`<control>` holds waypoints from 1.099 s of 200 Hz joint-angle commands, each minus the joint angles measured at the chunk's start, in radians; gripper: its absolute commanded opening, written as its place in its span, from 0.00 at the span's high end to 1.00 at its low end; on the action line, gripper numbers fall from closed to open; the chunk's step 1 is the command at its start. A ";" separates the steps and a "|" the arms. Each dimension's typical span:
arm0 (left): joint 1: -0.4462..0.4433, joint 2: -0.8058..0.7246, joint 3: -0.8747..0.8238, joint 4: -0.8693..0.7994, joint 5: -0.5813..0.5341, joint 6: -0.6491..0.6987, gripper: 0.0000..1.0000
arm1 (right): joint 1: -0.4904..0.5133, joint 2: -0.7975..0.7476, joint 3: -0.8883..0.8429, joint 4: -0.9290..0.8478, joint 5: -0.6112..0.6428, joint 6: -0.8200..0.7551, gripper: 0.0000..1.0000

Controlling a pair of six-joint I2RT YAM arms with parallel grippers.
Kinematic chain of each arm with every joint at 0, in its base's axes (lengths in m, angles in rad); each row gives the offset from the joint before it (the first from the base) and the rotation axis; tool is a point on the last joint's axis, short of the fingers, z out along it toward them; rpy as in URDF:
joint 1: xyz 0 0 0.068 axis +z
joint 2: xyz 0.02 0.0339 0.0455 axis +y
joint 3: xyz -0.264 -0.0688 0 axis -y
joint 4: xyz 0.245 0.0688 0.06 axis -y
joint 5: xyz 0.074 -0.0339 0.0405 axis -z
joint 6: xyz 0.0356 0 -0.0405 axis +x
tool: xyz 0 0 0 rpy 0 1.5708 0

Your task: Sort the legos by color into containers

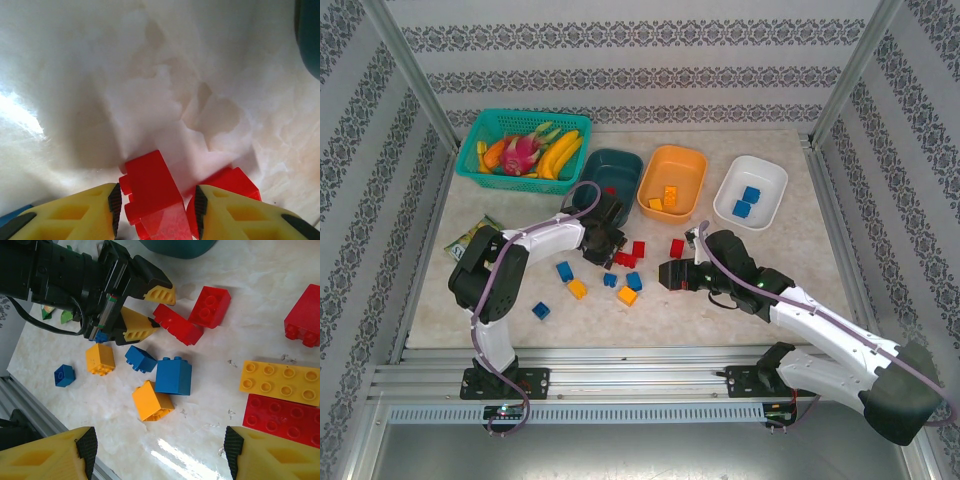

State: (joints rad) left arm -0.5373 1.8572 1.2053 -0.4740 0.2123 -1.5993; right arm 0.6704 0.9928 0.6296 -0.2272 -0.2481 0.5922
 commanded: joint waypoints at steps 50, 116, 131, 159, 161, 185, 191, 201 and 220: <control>-0.016 0.033 0.025 -0.012 0.003 -0.040 0.74 | 0.001 0.036 0.018 -0.004 0.023 0.000 0.30; -0.013 -0.075 0.100 -0.154 -0.102 0.051 0.89 | 0.002 0.032 0.075 -0.024 0.041 -0.005 0.31; -0.008 -0.112 0.141 -0.207 -0.136 0.107 0.90 | 0.001 0.035 0.112 -0.027 0.051 -0.008 0.32; 0.027 -0.141 0.244 -0.292 -0.197 0.258 0.92 | 0.001 0.071 0.203 -0.023 0.071 -0.017 0.32; 0.031 -0.138 0.254 -0.298 -0.200 0.272 0.92 | 0.001 0.076 0.209 -0.023 0.073 -0.018 0.32; 0.081 -0.059 0.411 -0.343 -0.200 0.484 0.92 | -0.009 0.145 0.306 -0.023 0.081 -0.031 0.32; 0.092 -0.025 0.466 -0.357 -0.195 0.547 0.92 | -0.014 0.163 0.328 -0.020 0.078 -0.032 0.32; 0.107 0.048 0.560 -0.384 -0.179 0.662 0.91 | -0.029 0.198 0.364 -0.020 0.069 -0.030 0.32; 0.134 0.189 0.735 -0.444 -0.151 0.833 0.91 | -0.060 0.252 0.423 -0.011 0.047 -0.009 0.32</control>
State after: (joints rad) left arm -0.4408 1.8839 1.7920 -0.7872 0.0505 -1.0931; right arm 0.6483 1.1881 0.9787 -0.2531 -0.1963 0.5831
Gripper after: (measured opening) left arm 0.236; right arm 0.682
